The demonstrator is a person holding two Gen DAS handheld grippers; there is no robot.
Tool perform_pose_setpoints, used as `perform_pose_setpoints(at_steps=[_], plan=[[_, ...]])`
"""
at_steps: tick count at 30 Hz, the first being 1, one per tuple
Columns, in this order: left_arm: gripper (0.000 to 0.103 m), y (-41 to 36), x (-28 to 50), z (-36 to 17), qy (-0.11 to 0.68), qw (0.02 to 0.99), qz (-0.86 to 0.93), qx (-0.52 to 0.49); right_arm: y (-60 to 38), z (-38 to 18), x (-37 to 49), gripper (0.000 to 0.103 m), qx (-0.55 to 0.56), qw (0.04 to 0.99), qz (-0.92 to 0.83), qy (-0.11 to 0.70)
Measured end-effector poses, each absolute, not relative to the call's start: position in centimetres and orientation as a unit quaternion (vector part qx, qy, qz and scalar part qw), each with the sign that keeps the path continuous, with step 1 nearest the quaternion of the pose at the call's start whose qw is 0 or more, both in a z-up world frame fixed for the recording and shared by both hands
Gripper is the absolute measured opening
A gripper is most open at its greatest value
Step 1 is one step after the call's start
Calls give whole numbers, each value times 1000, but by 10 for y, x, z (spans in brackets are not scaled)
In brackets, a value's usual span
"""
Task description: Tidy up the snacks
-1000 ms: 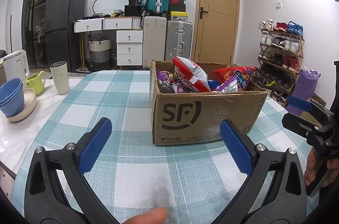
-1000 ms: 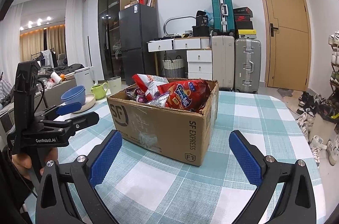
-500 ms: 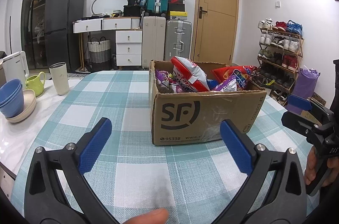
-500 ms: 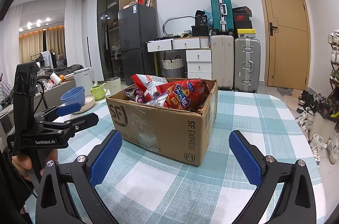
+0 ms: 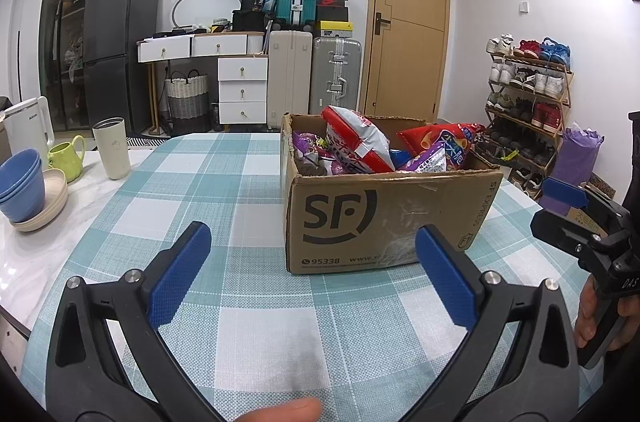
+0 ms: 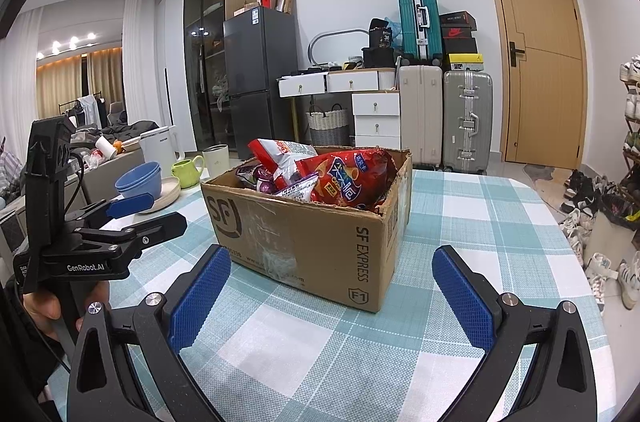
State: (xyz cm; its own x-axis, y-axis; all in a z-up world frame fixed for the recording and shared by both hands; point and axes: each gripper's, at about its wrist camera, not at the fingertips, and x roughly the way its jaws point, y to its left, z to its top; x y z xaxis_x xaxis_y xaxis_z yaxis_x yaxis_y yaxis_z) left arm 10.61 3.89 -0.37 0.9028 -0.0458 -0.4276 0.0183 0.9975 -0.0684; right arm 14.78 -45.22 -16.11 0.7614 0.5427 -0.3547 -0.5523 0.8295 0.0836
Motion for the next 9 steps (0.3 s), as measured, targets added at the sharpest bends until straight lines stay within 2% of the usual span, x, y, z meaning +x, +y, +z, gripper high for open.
perform_pose_setpoints(at_steps=[9], plan=[[102,38,106,-4,219,975,-19,-31,-452,-161,148,103,-13,938,292,185]])
